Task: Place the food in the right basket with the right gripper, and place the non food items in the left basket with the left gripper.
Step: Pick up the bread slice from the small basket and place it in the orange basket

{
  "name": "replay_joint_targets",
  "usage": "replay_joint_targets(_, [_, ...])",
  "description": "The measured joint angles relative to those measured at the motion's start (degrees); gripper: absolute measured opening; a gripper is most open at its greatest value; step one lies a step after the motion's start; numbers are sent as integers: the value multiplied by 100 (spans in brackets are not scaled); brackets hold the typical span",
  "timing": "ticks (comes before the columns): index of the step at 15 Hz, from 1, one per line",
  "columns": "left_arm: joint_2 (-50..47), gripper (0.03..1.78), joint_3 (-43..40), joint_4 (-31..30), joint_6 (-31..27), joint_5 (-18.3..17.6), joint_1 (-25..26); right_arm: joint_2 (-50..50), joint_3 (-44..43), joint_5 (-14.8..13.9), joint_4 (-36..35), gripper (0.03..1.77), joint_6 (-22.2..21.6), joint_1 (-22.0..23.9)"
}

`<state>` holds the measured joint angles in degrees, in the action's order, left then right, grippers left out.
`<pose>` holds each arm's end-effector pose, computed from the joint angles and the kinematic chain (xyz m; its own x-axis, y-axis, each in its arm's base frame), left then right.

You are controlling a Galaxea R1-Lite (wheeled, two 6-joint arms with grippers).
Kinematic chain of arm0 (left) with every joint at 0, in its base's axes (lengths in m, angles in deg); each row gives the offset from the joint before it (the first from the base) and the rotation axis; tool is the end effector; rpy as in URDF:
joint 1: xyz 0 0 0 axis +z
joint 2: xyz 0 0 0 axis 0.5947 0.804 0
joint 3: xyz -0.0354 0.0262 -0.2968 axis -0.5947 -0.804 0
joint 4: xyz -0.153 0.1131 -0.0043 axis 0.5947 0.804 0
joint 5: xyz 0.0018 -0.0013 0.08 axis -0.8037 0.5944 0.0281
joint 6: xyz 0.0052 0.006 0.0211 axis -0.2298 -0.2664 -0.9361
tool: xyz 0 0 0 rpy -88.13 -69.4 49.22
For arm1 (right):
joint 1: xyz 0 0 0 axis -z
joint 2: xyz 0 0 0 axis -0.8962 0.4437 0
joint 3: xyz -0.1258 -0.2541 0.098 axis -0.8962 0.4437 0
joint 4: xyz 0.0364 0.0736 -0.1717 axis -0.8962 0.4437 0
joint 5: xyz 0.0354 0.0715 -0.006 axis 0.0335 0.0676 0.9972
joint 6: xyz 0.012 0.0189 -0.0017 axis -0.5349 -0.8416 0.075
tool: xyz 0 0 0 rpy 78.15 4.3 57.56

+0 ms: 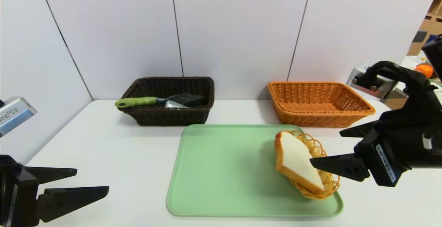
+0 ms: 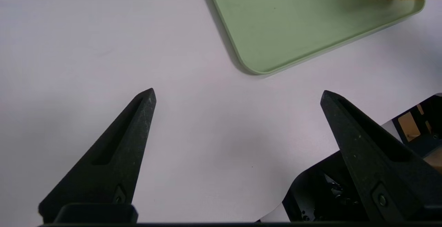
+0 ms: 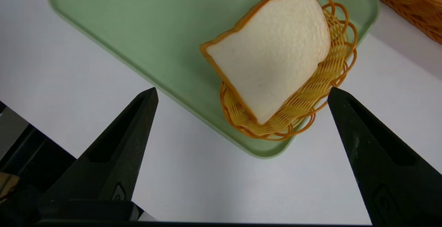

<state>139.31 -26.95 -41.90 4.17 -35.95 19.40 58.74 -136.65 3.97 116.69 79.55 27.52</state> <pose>0.0996 -0.0369 0.2434 0.6677 -0.4833 -0.5663 0.4181 0.8728 -0.2519 0.1592 0.1153 0.2676 0.6109 0.4006 -0.6829 -0.5766 0.8162 -0.0372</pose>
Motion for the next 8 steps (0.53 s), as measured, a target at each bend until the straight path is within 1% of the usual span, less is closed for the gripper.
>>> replay_joint_targets(2, [-18, 169, 0, -43, -9, -18, -2, 335, -455, -336, 389, 170, -4, -196])
replay_joint_targets(3, [-21, 169, 0, -41, -9, -22, -7, 514, -640, -631, 614, 170, -17, -356])
replay_joint_targets(5, [-29, 169, 5, -37, -17, -27, -16, 833, -883, -1282, 764, 170, -37, -634])
replay_joint_targets(6, [-32, 169, 7, -39, -26, -24, -18, 969, -956, -1523, 786, 170, -39, -761])
replay_joint_targets(7, [-29, 169, 11, -45, -24, -29, -21, 1096, -1008, -1641, 794, 170, -43, -874])
replay_joint_targets(8, [-27, 169, 11, -76, -26, -32, -22, 1209, -1031, -1691, 837, 170, -52, -968])
